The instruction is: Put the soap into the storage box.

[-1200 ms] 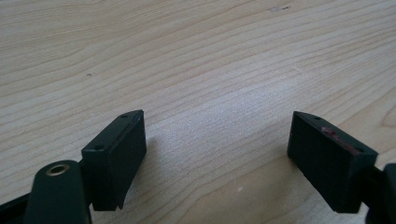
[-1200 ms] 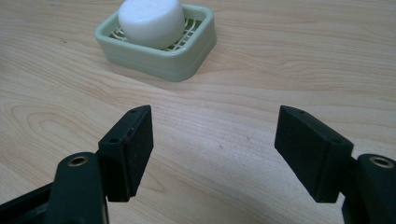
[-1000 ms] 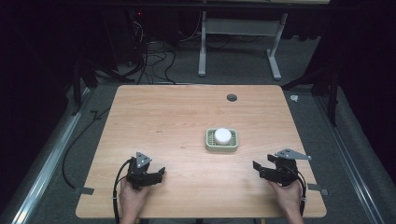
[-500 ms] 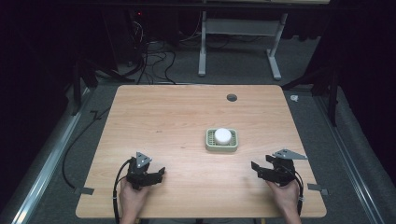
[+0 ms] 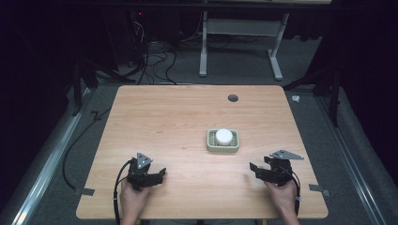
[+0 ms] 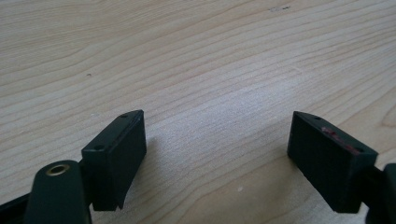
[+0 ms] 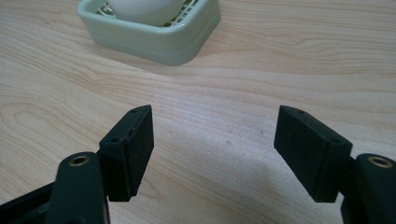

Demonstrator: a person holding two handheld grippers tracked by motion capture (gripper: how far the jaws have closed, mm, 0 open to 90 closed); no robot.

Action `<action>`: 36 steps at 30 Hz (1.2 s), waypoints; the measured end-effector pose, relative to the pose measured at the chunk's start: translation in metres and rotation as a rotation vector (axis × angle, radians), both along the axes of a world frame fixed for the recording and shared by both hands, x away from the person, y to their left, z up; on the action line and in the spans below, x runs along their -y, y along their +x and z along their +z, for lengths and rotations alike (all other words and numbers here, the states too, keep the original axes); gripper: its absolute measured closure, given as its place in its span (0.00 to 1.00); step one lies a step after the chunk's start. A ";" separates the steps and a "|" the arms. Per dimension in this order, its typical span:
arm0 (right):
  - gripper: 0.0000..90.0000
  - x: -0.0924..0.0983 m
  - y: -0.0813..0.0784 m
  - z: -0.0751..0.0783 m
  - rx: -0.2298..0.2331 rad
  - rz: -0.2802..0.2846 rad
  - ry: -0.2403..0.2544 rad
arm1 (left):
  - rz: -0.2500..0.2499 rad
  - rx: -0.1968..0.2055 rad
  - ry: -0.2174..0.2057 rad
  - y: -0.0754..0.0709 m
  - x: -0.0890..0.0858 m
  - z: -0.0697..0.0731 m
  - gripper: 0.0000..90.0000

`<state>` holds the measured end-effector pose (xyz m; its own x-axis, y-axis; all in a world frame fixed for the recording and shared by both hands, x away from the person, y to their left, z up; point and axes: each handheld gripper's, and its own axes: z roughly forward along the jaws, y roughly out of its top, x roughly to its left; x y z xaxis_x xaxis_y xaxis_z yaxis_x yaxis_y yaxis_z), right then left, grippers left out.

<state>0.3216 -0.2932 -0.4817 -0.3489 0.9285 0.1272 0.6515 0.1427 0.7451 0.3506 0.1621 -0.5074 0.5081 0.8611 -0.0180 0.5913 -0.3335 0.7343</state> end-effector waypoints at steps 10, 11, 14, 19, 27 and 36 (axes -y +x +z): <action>0.33 -0.003 0.003 -0.005 -0.006 -0.005 -0.010 | 0.000 0.000 0.000 0.000 0.000 0.000 0.22; 0.33 -0.003 0.003 -0.005 -0.003 -0.005 -0.012 | 0.000 0.000 0.000 0.000 0.000 0.000 0.22; 0.33 -0.004 0.004 -0.007 0.002 -0.004 -0.019 | 0.000 0.000 0.000 0.000 0.000 0.000 0.22; 0.33 -0.006 0.005 -0.010 -0.005 -0.007 -0.024 | 0.000 0.000 0.000 0.000 0.000 0.000 0.22; 0.33 -0.009 0.007 -0.013 -0.007 -0.010 -0.041 | 0.000 0.000 0.000 0.000 0.000 0.000 0.22; 0.32 -0.012 0.009 -0.016 -0.011 -0.007 -0.056 | 0.000 0.000 0.000 0.000 0.000 0.000 0.22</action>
<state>0.3306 -0.2817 -0.4976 -0.3408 0.9368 0.0790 0.6608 0.1789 0.7289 0.3506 0.1621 -0.5074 0.5081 0.8611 -0.0184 0.5915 -0.3333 0.7342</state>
